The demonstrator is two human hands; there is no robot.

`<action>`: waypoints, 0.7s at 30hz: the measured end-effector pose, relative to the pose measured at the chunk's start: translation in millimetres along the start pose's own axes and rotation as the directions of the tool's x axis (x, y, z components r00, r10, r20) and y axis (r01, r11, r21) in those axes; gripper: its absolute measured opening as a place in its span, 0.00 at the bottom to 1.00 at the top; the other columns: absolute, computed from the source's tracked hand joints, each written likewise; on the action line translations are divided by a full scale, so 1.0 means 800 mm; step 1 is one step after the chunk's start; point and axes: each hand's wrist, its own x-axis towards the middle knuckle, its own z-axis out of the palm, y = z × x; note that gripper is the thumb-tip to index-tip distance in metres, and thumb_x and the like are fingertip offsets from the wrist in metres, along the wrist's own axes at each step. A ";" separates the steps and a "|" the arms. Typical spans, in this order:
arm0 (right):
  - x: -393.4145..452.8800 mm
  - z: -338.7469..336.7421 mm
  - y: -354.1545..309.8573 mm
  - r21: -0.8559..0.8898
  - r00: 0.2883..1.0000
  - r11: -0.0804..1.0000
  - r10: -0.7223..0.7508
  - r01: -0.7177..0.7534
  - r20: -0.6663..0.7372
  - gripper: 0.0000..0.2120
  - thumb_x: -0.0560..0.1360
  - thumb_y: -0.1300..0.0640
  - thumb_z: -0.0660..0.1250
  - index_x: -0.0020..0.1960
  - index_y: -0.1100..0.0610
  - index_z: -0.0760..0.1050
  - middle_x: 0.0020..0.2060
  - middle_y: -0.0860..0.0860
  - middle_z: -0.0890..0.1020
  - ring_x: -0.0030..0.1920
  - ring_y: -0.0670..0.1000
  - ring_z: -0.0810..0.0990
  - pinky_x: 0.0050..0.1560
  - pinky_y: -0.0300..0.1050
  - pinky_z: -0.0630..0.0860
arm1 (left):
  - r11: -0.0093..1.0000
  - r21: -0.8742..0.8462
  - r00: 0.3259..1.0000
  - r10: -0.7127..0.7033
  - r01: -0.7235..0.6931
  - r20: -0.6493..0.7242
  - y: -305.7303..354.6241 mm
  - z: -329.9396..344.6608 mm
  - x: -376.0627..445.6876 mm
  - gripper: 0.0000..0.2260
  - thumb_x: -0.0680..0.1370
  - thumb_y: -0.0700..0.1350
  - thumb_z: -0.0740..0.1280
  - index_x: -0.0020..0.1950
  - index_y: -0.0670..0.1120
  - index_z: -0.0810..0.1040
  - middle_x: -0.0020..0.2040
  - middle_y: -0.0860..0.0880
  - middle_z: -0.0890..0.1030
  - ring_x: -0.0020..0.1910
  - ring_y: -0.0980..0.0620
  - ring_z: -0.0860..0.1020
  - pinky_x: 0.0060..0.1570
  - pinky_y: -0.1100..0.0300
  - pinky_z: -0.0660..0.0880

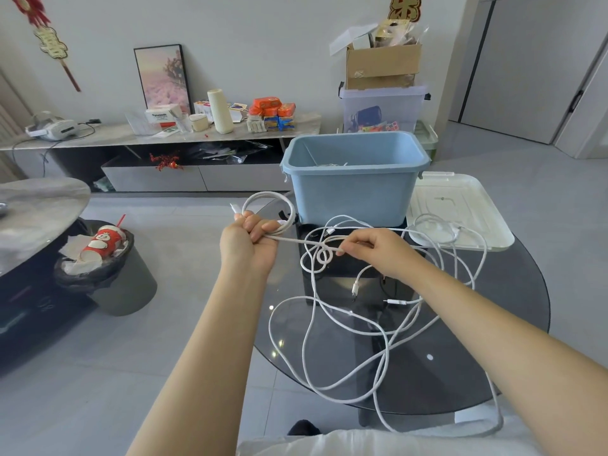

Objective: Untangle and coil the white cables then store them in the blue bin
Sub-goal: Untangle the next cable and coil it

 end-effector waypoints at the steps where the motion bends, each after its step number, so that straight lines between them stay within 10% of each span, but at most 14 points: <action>1: 0.002 -0.003 0.005 -0.037 1.000 0.999 0.023 -0.024 -0.018 0.09 0.78 0.52 0.63 0.41 0.48 0.80 0.31 0.40 0.79 0.33 0.42 0.74 0.38 0.36 0.69 | 1.000 0.000 1.000 0.018 -0.018 -0.009 0.003 0.000 0.001 0.16 0.81 0.34 0.45 0.36 0.46 0.61 0.22 0.52 0.60 0.17 0.56 0.56 0.21 0.67 0.61; 10: 0.009 -0.019 0.023 -0.112 0.958 0.964 0.218 -0.241 -0.185 0.20 0.81 0.49 0.55 0.33 0.51 0.73 0.30 0.53 0.73 0.34 0.52 0.71 0.35 0.43 0.65 | 0.939 0.334 0.994 -0.050 0.080 -0.097 0.007 -0.015 0.011 0.16 0.83 0.40 0.48 0.36 0.46 0.64 0.19 0.54 0.58 0.15 0.58 0.55 0.17 0.67 0.52; 13: 0.014 -0.019 0.022 0.120 0.903 0.913 0.405 -0.391 -0.140 0.20 0.81 0.48 0.56 0.32 0.55 0.70 0.22 0.48 0.67 0.25 0.48 0.65 0.27 0.41 0.61 | 0.876 0.463 0.991 -0.114 0.134 -0.071 0.003 -0.015 0.010 0.16 0.83 0.40 0.48 0.36 0.45 0.64 0.19 0.55 0.58 0.15 0.59 0.55 0.16 0.68 0.51; 21: 0.017 -0.032 -0.007 0.864 0.825 0.225 0.477 -0.450 0.305 0.12 0.81 0.60 0.54 0.43 0.60 0.71 0.20 0.46 0.72 0.16 0.40 0.65 0.15 0.29 0.56 | 0.445 0.893 0.992 -0.066 -0.064 0.104 -0.037 -0.010 -0.008 0.15 0.84 0.44 0.54 0.40 0.43 0.72 0.27 0.52 0.63 0.26 0.55 0.62 0.31 0.63 0.62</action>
